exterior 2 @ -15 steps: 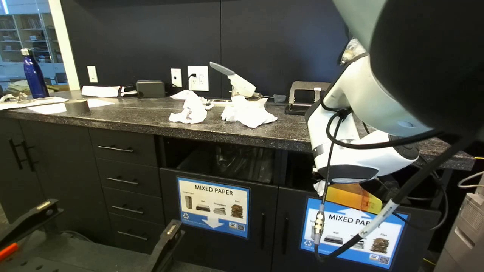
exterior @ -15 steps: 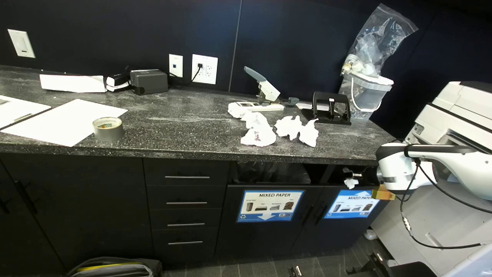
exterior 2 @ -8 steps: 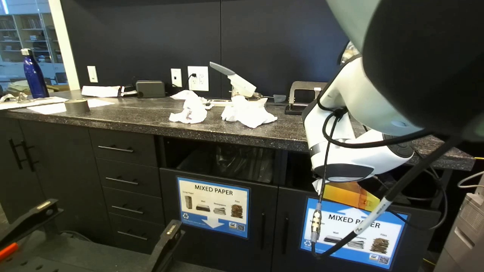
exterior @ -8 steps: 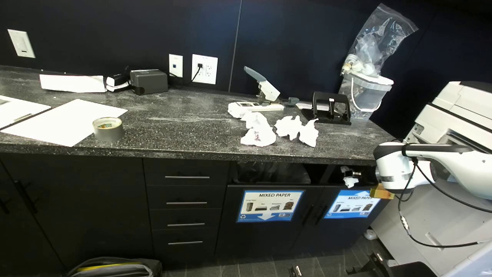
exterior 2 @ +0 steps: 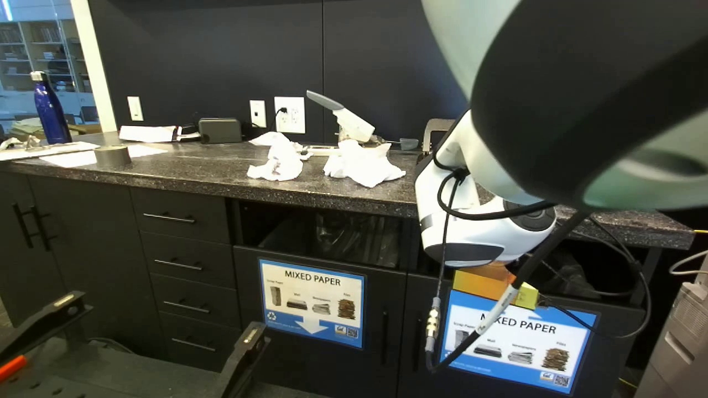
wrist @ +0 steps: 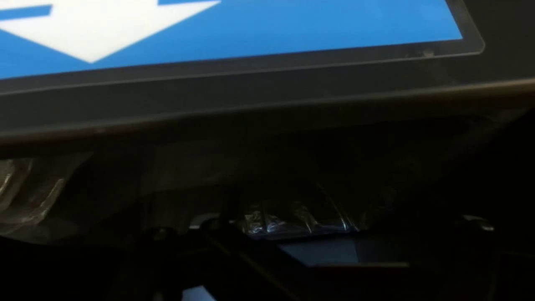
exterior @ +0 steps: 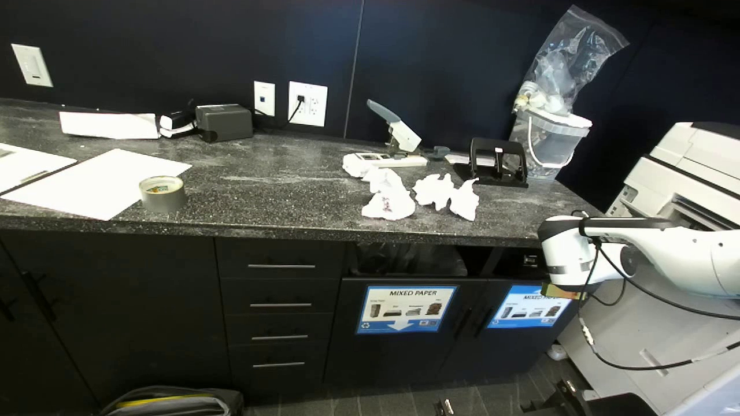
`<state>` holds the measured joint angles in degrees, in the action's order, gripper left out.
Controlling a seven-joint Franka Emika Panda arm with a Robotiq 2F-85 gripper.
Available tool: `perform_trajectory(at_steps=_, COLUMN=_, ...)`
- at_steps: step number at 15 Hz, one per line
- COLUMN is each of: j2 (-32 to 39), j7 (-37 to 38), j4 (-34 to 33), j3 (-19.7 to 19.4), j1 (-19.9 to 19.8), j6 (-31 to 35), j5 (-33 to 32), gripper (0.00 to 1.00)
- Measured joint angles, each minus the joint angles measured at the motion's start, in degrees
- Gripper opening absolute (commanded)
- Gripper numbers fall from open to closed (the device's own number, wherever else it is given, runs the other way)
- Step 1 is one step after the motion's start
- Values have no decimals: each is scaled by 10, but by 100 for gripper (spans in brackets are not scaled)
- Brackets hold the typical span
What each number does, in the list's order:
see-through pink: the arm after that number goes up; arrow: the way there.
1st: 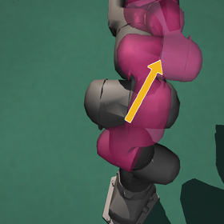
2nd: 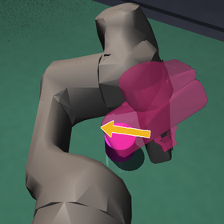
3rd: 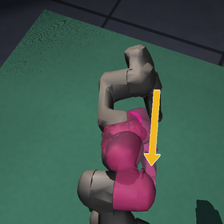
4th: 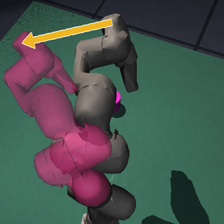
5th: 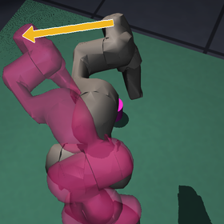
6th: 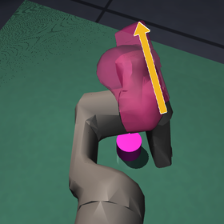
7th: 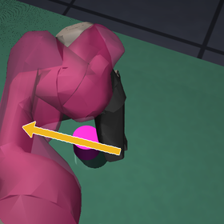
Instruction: Put the tissues inside the rubbish bin.
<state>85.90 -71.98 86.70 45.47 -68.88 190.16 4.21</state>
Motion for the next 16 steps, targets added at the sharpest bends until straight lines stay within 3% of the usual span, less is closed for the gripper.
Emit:
perform_trajectory(at_steps=3, j2=-9, j7=88, j4=0, j3=-37, j1=34, j6=46, j5=-46, gripper=99)
perform_trajectory(at_steps=5, j2=-41, j7=162, j4=8, j3=-85, j1=66, j6=48, j5=-54, gripper=100)
perform_trajectory(at_steps=11, j2=-180, j7=362, j4=98, j3=-237, j1=174, j6=-31, j5=-61, gripper=100)
perform_trajectory(at_steps=13, j2=-230, j7=411, j4=143, j3=-256, j1=192, j6=-79, j5=-67, gripper=100)
perform_trajectory(at_steps=16, j2=-307, j7=454, j4=200, j3=-245, j1=193, j6=-186, j5=-73, gripper=100)
